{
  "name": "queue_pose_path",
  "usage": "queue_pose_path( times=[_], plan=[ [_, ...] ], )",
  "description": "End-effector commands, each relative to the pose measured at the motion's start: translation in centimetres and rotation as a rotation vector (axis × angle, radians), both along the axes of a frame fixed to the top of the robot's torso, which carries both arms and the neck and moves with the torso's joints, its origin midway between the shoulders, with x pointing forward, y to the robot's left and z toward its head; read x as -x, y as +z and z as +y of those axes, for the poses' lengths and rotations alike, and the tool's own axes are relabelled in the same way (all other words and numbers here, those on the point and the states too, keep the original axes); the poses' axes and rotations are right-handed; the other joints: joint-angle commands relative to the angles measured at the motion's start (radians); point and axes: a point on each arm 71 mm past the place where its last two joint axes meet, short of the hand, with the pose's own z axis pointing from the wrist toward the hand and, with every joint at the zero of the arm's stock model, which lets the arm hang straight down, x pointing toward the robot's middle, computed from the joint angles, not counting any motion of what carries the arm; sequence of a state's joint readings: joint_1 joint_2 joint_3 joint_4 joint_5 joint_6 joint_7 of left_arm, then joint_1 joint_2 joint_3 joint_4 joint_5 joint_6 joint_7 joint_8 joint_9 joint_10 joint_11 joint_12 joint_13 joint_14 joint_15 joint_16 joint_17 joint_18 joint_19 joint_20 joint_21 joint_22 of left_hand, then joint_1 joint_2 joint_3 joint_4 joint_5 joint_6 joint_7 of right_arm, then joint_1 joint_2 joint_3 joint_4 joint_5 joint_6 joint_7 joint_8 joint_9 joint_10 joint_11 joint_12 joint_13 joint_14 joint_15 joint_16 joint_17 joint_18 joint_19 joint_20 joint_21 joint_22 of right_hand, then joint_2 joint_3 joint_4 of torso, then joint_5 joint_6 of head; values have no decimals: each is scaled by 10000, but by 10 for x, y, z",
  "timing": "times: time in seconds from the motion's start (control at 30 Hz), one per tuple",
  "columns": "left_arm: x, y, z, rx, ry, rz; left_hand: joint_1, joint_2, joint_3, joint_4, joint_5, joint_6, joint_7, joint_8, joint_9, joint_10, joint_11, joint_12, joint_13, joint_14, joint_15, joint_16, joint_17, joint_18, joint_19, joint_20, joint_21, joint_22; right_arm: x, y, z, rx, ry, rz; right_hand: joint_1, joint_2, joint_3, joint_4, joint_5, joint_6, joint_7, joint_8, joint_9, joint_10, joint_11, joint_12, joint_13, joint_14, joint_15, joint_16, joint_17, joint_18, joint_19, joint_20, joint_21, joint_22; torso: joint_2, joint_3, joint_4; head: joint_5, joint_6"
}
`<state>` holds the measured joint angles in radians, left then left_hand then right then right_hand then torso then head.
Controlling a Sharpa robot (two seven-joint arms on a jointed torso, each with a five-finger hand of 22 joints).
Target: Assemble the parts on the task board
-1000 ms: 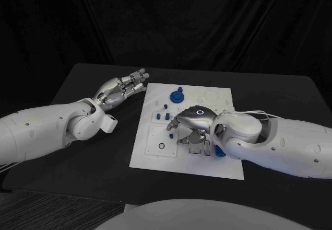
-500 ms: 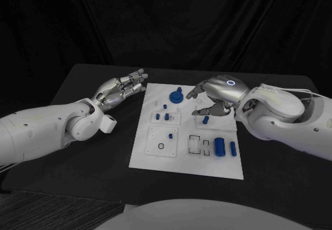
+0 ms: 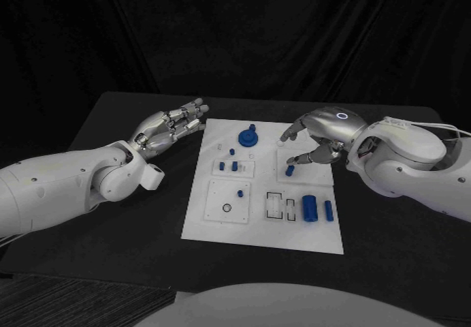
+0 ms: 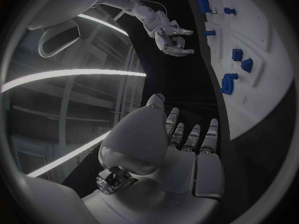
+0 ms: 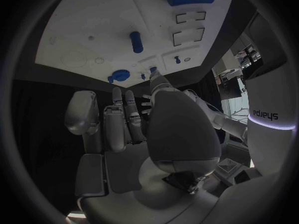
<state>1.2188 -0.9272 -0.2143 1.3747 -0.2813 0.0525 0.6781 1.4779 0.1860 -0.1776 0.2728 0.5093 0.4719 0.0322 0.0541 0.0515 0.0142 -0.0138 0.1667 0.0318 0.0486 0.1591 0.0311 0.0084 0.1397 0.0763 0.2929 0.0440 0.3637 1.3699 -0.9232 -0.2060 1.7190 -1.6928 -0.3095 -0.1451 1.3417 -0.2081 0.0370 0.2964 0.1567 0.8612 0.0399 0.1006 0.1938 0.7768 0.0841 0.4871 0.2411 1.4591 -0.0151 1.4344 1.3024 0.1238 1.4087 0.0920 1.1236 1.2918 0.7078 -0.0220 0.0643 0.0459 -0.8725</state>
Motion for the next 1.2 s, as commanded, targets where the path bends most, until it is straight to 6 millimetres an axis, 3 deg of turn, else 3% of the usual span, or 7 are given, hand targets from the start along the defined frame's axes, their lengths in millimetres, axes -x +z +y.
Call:
queue_pose_path(
  times=[0.03, 0.47, 0.7, 0.8, 0.87, 0.97, 1.2],
  plan=[
    [3, 11, 0, 1073, -247, -1251, 117, -33, -92, -98, 164, 72, 2, -72, -39, -23, 93, 219, -47, -19, 29, 115, 79, 280, 53, -17, -31, -101, 0, -12, -3, 532, -232, 475, 34, -177, -279, -29, -80, 99, 105, 93, -100, -131, 31, -140, -163, 363, 0, 41, 202, -367, -37, 4, 66, 1653, 12, 3, -2, -26, -1],
    [4, 11, 1, 1085, -233, -1255, 89, -20, -104, -63, 159, 95, -3, -72, -38, -24, 82, 219, -48, -27, 20, 113, 77, 279, 50, -19, -33, -120, 0, -33, 2, 638, 218, 886, 165, -80, -220, -38, 284, 294, 445, 119, -130, 188, 38, -273, -301, 413, 1, 73, 249, -407, 64, 1, 312, 1705, 5, 40, -12, 16, -1],
    [5, 11, 2, 1089, -218, -1266, 87, -18, -105, -59, 162, 83, -4, -73, -39, -24, 81, 209, -49, -25, 18, 116, 78, 279, 52, -20, -32, -116, 1, -40, 4, 703, 329, 1152, 520, 165, -35, -100, 1560, 527, 490, 168, -124, 507, 22, -485, -448, 405, -11, 40, 202, -402, 38, -5, 296, 1695, -3, 44, 3, -27, -1],
    [5, 10, 1, 1093, -225, -1260, 87, -16, -105, -57, 164, 85, -5, -72, -39, -25, 77, 211, -49, -27, 17, 115, 77, 279, 52, -20, -32, -114, 1, -43, 4, 710, 371, 1221, 822, 297, 115, -205, 2359, 678, 485, 220, -90, 658, 17, -551, -492, 399, -16, 28, 183, -402, 30, -12, 299, 1694, -4, 41, 11, -11, -1],
    [5, 10, 1, 1093, -225, -1255, 87, -16, -105, -57, 164, 85, -5, -72, -39, -25, 77, 211, -49, -27, 17, 115, 77, 279, 52, -20, -32, -114, 2, -45, 5, 717, 395, 1268, 1198, 428, 370, -380, 3345, 943, 516, 325, -11, 940, -6, -581, -522, 398, -28, 26, 181, -405, 23, -19, 307, 1694, -10, 40, 10, -8, -1],
    [5, 10, 2, 1090, -219, -1252, 89, -14, -104, -56, 169, 96, -7, -71, -38, -25, 75, 209, -49, -23, 17, 119, 79, 279, 53, -20, -32, -113, 2, -47, 5, 725, 423, 1311, 1352, 448, 572, -460, 3853, 1088, 542, 367, 45, 1201, -19, -648, -566, 397, -14, 25, 179, -407, 22, -18, 323, 1696, -12, 33, 0, 6, -1],
    [5, 10, 2, 1090, -218, -1241, 97, -16, -102, -60, 185, 80, -9, -73, -39, -26, 71, 211, -49, -24, 17, 120, 79, 279, 52, -20, -32, -121, 2, -48, 6, 723, 464, 1335, 1503, 461, 932, -556, 3855, 1215, 587, 381, 119, 1538, -42, -863, -687, 396, 22, 23, 173, -409, 17, 2, 351, 1699, -1, 37, -5, -26, -1]
  ],
)
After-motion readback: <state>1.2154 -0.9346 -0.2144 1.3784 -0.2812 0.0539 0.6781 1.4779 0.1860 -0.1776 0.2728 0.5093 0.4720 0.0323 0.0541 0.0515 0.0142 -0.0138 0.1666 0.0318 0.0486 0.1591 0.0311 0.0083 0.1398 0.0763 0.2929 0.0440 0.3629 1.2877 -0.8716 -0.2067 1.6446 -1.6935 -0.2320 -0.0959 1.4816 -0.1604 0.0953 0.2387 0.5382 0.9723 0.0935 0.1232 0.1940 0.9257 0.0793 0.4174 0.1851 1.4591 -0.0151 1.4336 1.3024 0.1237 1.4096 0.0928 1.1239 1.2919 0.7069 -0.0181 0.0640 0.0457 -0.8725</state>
